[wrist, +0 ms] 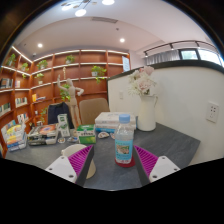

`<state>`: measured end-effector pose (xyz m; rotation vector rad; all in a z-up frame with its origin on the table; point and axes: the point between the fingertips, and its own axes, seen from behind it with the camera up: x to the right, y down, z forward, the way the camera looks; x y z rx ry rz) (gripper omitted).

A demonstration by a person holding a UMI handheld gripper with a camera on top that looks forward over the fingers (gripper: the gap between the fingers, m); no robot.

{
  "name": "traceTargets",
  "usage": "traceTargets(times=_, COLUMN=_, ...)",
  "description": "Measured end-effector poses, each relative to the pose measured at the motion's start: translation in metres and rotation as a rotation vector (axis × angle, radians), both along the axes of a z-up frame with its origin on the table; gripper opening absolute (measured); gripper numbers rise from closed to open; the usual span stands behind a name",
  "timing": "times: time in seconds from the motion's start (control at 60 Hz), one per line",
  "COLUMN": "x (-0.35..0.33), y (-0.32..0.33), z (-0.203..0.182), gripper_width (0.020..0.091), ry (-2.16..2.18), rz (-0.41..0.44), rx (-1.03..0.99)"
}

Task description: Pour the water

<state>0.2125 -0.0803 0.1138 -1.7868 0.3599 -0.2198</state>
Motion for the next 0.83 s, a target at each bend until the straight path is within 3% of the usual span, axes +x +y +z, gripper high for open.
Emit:
traceTargets(times=0.183, x=-0.049, y=-0.05, z=0.045, gripper_width=0.0776, ry=-0.023, rz=0.109, rx=0.055)
traceTargets(times=0.333, x=-0.074, y=-0.08, z=0.069, gripper_width=0.0775, ry=-0.045, rz=0.143, rx=0.092)
traceTargets(times=0.833, x=-0.103, y=-0.103, z=0.069, gripper_width=0.0773, ry=-0.074, rz=0.179, rx=0.079)
